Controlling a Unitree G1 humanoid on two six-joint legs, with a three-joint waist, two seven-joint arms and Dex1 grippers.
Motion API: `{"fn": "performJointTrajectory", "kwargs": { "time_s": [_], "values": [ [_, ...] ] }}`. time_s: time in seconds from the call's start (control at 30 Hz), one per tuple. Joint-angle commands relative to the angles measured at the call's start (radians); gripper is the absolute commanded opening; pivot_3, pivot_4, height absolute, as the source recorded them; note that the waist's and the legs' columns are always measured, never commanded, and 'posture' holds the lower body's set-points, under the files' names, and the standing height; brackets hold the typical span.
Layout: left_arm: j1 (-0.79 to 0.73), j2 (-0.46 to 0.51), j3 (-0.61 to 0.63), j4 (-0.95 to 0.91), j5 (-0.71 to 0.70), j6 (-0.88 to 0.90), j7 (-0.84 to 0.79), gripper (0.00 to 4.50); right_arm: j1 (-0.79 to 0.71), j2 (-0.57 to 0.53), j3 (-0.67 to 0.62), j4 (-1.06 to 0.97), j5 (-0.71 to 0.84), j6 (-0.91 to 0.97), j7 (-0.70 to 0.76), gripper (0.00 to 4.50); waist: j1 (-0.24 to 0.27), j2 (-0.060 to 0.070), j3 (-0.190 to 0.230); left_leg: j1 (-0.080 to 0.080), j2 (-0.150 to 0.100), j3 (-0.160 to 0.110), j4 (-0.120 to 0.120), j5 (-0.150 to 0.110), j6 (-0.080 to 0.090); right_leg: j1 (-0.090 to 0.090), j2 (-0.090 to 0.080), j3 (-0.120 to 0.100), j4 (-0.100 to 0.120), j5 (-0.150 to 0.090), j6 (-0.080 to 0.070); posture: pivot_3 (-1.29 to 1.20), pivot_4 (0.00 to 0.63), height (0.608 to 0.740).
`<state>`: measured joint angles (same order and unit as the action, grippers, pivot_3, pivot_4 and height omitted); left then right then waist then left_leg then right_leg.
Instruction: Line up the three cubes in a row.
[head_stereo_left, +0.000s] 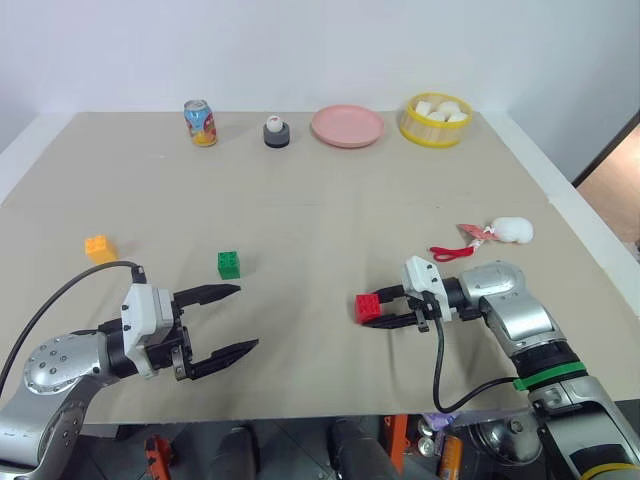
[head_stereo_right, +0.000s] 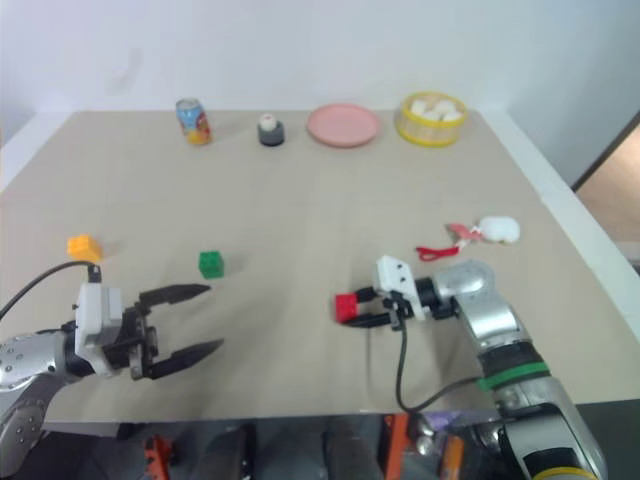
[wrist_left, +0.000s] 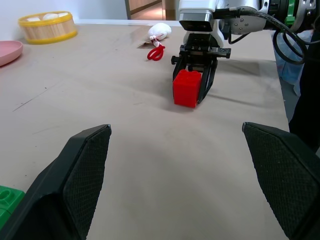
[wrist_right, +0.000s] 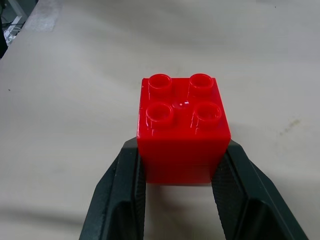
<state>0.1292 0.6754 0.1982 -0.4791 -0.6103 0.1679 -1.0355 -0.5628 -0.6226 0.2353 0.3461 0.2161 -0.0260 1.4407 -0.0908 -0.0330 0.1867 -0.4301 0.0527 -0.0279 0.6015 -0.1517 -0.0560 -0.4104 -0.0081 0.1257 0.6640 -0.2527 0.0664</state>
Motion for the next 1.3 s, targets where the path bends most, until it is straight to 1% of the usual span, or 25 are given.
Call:
{"fn": "performJointTrajectory", "kwargs": {
  "time_s": [0.03, 0.33, 0.4, 0.47, 0.5, 0.6, 0.7, 0.87, 0.97, 1.17, 1.2, 1.3],
  "values": [
    [0.012, 0.001, 0.028, -0.028, -0.016, -0.01, 0.005, 4.34, -0.04, 0.013, -0.01, 0.018, -0.009, -0.025, 0.0, 1.23, 0.001, 0.0, 0.0, 0.0, 0.0, 0.0, 0.0, 0.0, 0.0, 0.0, 0.0, 0.0, 0.0, 0.0, 0.0, 0.0, 0.15, 0.74],
    [0.044, 0.001, 0.046, -0.062, -0.024, -0.006, 0.04, 4.34, -0.044, 0.015, -0.003, 0.06, -0.024, -0.056, 0.033, 1.23, 0.003, 0.0, 0.0, 0.0, 0.0, 0.0, 0.0, 0.0, 0.0, 0.0, 0.0, 0.0, 0.0, 0.0, 0.0, 0.0, 0.15, 0.74],
    [0.041, 0.002, 0.052, -0.062, -0.024, -0.006, 0.048, 4.34, -0.055, 0.018, -0.006, 0.083, -0.028, -0.062, 0.04, 2.28, 0.003, 0.0, 0.0, 0.0, 0.0, 0.0, 0.0, 0.0, 0.0, 0.001, 0.0, 0.0, 0.0, 0.0, 0.0, 0.0, 0.15, 0.74],
    [0.033, 0.003, 0.054, -0.058, -0.024, -0.006, 0.056, 4.34, -0.065, 0.02, -0.004, 0.101, -0.033, -0.063, 0.046, 3.03, 0.003, 0.0, 0.0, 0.0, 0.0, 0.0, 0.0, 0.0, 0.0, 0.001, 0.0, 0.0, 0.0, 0.0, 0.0, 0.0, 0.15, 0.74],
    [0.029, 0.004, 0.054, -0.056, -0.024, -0.005, 0.059, 4.34, -0.07, 0.022, -0.003, 0.109, -0.035, -0.065, 0.047, 3.34, 0.003, 0.0, 0.0, 0.0, 0.0, 0.0, 0.001, 0.0, 0.0, 0.001, 0.0, 0.0, 0.0, 0.0, 0.0, 0.0, 0.15, 0.74],
    [0.017, 0.001, 0.053, -0.05, -0.022, -0.005, 0.065, 4.34, -0.079, 0.025, 0.0, 0.136, -0.061, -0.082, 0.024, 4.43, 0.003, 0.0, 0.0, 0.001, 0.0, 0.0, 0.001, 0.0, 0.0, 0.001, 0.0, 0.0, 0.0, 0.001, 0.0, 0.0, 0.15, 0.74],
    [0.011, -0.004, 0.051, -0.048, -0.022, -0.005, 0.075, 4.34, -0.085, 0.02, 0.0, 0.137, -0.069, -0.051, 0.025, 4.47, 0.003, 0.0, 0.0, 0.001, 0.0, 0.0, 0.001, 0.0, 0.0, 0.002, 0.0, 0.0, 0.0, 0.001, 0.0, 0.0, 0.15, 0.74],
    [0.016, -0.011, 0.064, -0.047, -0.036, 0.005, 0.098, 4.34, -0.101, -0.032, -0.013, 0.123, -0.06, 0.03, 0.073, 4.47, 0.006, 0.0, 0.0, 0.001, 0.0, 0.0, 0.001, 0.0, 0.0, 0.002, 0.0, 0.0, 0.0, 0.001, 0.0, 0.0, 0.15, 0.74],
    [0.061, -0.016, 0.132, -0.048, -0.081, 0.051, 0.15, 4.34, -0.129, -0.109, -0.057, 0.136, -0.032, 0.07, 0.116, 4.47, 0.013, 0.0, 0.0, 0.001, 0.0, 0.0, 0.001, 0.0, 0.0, 0.002, 0.0, 0.0, 0.0, 0.001, 0.001, 0.0, 0.15, 0.74],
    [0.133, -0.043, 0.21, -0.036, -0.116, 0.116, 0.24, 4.34, -0.155, -0.235, -0.108, 0.141, 0.026, 0.075, 0.173, 4.47, 0.015, 0.0, 0.0, 0.001, -0.001, 0.0, 0.001, 0.0, 0.0, 0.001, -0.001, 0.0, 0.0, 0.0, 0.001, 0.0, 0.15, 0.74],
    [0.135, -0.052, 0.209, -0.025, -0.097, 0.117, 0.264, 4.34, -0.176, -0.241, -0.116, 0.165, 0.022, 0.061, 0.159, 4.47, 0.013, 0.0, 0.0, 0.001, -0.001, 0.0, 0.001, 0.0, 0.0, 0.001, -0.001, 0.0, 0.0, 0.0, 0.0, 0.0, 0.15, 0.74],
    [0.122, -0.101, 0.181, 0.008, -0.034, 0.133, 0.373, 4.34, -0.322, -0.191, -0.177, 0.253, 0.05, 0.125, 0.032, 4.47, -0.001, 0.002, 0.002, 0.002, 0.0, 0.003, 0.001, 0.0, 0.0, 0.001, -0.001, 0.001, 0.0, 0.002, 0.0, 0.0, 0.15, 0.74]
  ]
}}
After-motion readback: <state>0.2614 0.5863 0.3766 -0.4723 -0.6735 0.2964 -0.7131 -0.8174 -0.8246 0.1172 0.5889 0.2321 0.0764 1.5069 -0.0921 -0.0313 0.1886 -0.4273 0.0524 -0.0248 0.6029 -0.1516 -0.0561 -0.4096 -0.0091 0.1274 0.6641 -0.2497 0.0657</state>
